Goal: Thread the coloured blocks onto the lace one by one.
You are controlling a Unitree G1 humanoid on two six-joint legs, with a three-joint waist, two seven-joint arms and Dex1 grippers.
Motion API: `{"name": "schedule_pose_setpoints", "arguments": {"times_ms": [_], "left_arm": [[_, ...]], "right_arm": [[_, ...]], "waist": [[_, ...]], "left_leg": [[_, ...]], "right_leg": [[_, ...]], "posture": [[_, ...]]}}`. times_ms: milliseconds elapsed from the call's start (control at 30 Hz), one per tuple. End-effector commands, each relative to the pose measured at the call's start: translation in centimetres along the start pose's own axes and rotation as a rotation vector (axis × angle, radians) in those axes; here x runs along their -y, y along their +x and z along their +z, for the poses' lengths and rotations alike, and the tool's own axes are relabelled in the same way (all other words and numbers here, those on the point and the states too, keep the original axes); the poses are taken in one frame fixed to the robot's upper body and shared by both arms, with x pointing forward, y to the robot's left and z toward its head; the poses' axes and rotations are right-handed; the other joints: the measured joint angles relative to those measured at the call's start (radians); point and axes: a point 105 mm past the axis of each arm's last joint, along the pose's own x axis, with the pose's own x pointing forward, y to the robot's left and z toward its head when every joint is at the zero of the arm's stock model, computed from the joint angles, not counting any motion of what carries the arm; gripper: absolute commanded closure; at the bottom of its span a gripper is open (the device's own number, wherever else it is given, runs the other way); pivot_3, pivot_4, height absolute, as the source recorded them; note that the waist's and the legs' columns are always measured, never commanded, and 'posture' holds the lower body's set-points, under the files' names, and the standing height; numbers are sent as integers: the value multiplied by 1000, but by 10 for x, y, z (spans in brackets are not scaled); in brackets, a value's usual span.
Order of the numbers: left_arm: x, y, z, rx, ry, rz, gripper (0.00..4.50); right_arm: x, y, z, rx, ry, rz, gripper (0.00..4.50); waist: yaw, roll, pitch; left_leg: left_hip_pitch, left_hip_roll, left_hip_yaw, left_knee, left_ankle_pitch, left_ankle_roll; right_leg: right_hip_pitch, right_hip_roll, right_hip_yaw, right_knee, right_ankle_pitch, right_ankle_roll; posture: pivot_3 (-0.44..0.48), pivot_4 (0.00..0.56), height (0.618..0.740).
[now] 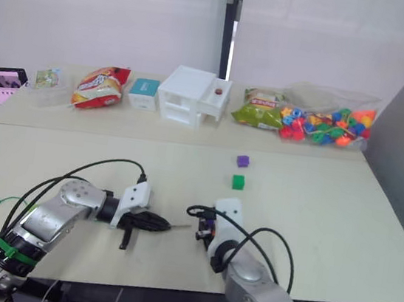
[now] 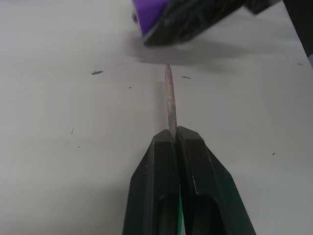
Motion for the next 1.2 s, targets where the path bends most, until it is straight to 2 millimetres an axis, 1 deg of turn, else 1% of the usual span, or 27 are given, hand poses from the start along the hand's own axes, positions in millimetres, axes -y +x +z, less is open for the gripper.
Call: {"name": "schedule_pose_setpoints", "arguments": {"times_ms": [33, 167, 200, 333, 400, 433, 500, 567, 600, 633, 700, 767, 867, 933, 967, 1067, 1167, 1200], "left_arm": [[2, -3, 8, 5, 36, -12, 4500], [2, -3, 11, 5, 37, -11, 4500], [2, -3, 11, 5, 36, -9, 4500], [3, -4, 12, 4, 32, -5, 4500], [3, -5, 14, 6, 31, 5, 4500], [3, -5, 14, 6, 31, 10, 4500], [3, -6, 15, 6, 31, 19, 4500], [3, -7, 16, 6, 32, 33, 4500], [3, -8, 16, 7, 32, 36, 4500], [4, -8, 17, 8, 32, 37, 4500], [4, -9, 17, 4, 32, 42, 4500], [4, -10, 17, -1, 30, 47, 4500], [8, -12, 18, -2, 23, 50, 4500], [15, -14, 20, -7, 12, 45, 4500], [17, -15, 20, -17, 9, 49, 4500], [25, -16, 20, -42, 17, 46, 4500], [29, -17, 20, -56, 10, 53, 4500], [30, -17, 19, -70, 8, 61, 4500]], "right_arm": [[-6, 8, -22, -92, 24, 17, 3327], [0, 3, -7, -6, -5, -5, 3327], [2, -1, 1, 27, -14, 2, 2263], [5, -19, 26, 104, -102, 73, 897], [2, -34, 43, 132, -221, 216, 193], [1, -40, 49, 134, -277, 281, 46], [2, -46, 56, 119, -355, 378, 46], [1, -52, 63, 81, -444, 548, 46], [1, -54, 63, 39, -520, 650, 46], [2, -56, 62, 4, -567, 712, 46], [7, -50, 60, -67, -677, 839, 46], [13, -42, 57, -107, -783, 904, 46], [24, -18, 54, -133, -1038, 965, 46], [25, -7, 52, -142, -1156, 1043, 46], [27, -2, 50, -156, -1194, 1068, 46], [32, 9, 46, -178, -1240, 1101, 46], [30, 13, 45, -172, -1229, 1148, 46], [29, 14, 45, -166, -1222, 1161, 280]], "waist": [[-4, -1, -1], [-5, -2, -2], [-4, -2, -2], [1, -2, -1], [2, -2, -1], [3, -2, -1], [5, -2, -1], [2, -1, 0], [3, -2, 0], [2, -2, 0], [1, -2, 1], [2, -2, 1], [-2, -2, 1], [-5, -2, 1], [-4, -2, 1], [-3, -2, 1], [7, -2, 1], [7, -2, 1]], "left_leg": [[2, 0, 0, -1, 0, 0], [2, 0, 0, -1, 0, 0], [2, 0, 0, -1, 0, 0], [1, 0, 0, 0, 0, 0], [-1, 0, 0, 0, 0, 0], [-2, -1, 0, 0, 0, 0], [-1, -1, 0, 0, 0, 0], [-1, 0, -1, 0, 0, 1], [-1, 0, 0, 0, 0, 1], [-1, 0, 0, 0, 0, 1], [-1, 0, 0, 0, -1, 1], [0, 0, 1, 0, -1, 1], [-1, 0, 1, 1, -1, 1], [-2, 0, 2, 1, -1, 1], [-2, 0, 2, 1, -1, 1], [-2, 0, 1, 1, -1, 1], [-3, 0, 1, 1, -1, 1], [-4, 0, 1, 1, -1, 1]], "right_leg": [[1, 0, 0, 0, 0, 0], [1, 1, 0, 0, 0, 0], [1, 1, 0, 0, 0, 0], [1, 0, 0, 0, 0, 0], [1, 0, 0, -1, 0, 0], [0, -1, 0, -2, 0, 0], [1, -1, 0, -3, 0, 0], [1, 0, -1, -2, 0, 0], [1, 0, 0, -3, 0, 0], [2, 0, -1, -3, 0, 0], [2, 0, -1, -4, 0, 0], [3, 0, -1, -5, 0, 0], [2, 0, -1, -5, 0, 0], [1, -1, 0, -5, 0, 0], [0, 0, 0, -5, 0, 0], [-1, -1, 0, -3, 0, 0], [-1, -2, -1, -3, 0, 0], [-1, -2, -1, -3, 0, 0]], "posture": [[0, 150, 740], [0, 150, 740], [0, 150, 740], [0, 150, 740], [0, 150, 740], [0, 150, 740], [0, 150, 740], [0, 150, 740], [0, 150, 740], [0, 150, 740], [0, 150, 740], [0, 150, 740], [0, 150, 740], [0, 150, 740], [0, 150, 740], [0, 150, 740], [0, 150, 740], [0, 150, 740]]}}
